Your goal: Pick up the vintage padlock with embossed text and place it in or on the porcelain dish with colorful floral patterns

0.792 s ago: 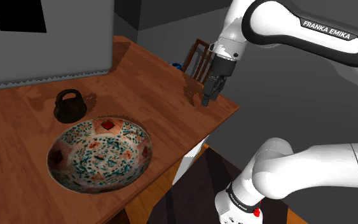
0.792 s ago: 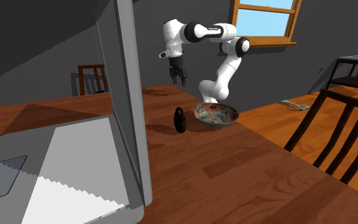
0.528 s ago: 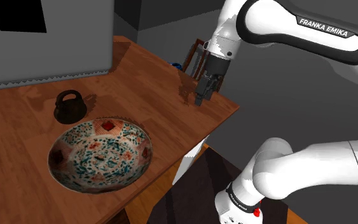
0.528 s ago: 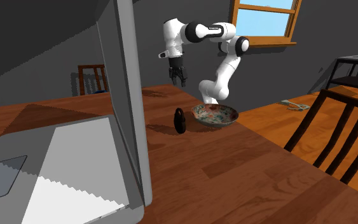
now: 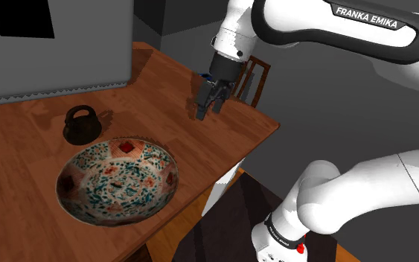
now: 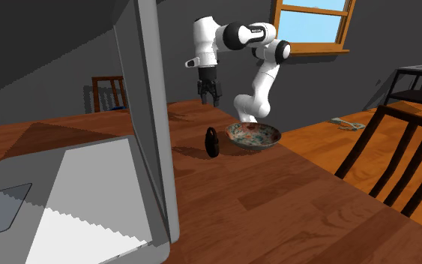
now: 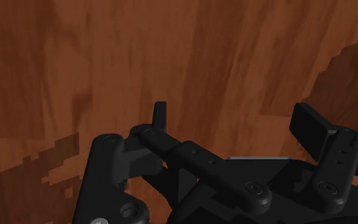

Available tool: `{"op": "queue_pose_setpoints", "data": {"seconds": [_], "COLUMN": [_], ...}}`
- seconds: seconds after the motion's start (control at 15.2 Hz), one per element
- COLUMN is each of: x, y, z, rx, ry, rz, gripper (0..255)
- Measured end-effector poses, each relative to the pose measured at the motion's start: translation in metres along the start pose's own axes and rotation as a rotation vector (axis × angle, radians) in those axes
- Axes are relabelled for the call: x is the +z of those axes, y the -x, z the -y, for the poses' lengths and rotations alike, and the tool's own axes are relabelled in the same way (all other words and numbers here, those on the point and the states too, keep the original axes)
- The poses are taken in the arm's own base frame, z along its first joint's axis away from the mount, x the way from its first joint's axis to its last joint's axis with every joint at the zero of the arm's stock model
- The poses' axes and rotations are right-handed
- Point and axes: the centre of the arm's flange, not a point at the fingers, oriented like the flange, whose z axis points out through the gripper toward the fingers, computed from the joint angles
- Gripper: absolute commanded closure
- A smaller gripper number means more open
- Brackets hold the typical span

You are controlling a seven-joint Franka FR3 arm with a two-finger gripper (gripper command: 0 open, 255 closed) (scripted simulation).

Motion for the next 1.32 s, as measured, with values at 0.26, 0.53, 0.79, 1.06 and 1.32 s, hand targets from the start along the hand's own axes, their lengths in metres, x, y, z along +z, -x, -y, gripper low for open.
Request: {"op": "queue_pose_setpoints", "data": {"seconds": [0.26, 0.53, 0.79, 1.06, 1.32], "x": [0.003, -0.001, -0.002, -0.005, -0.011], "y": [-0.028, -0.051, -0.072, -0.099, -0.122], "z": [0.043, 0.087, 0.133, 0.179, 0.220], "rx": [-0.015, -0.030, -0.045, -0.060, -0.075], "ry": [0.002, 0.004, 0.005, 0.007, 0.008], "rz": [-0.034, -0.069, -0.104, -0.139, -0.174], "gripper": [0, 0, 0, 0, 0]}}
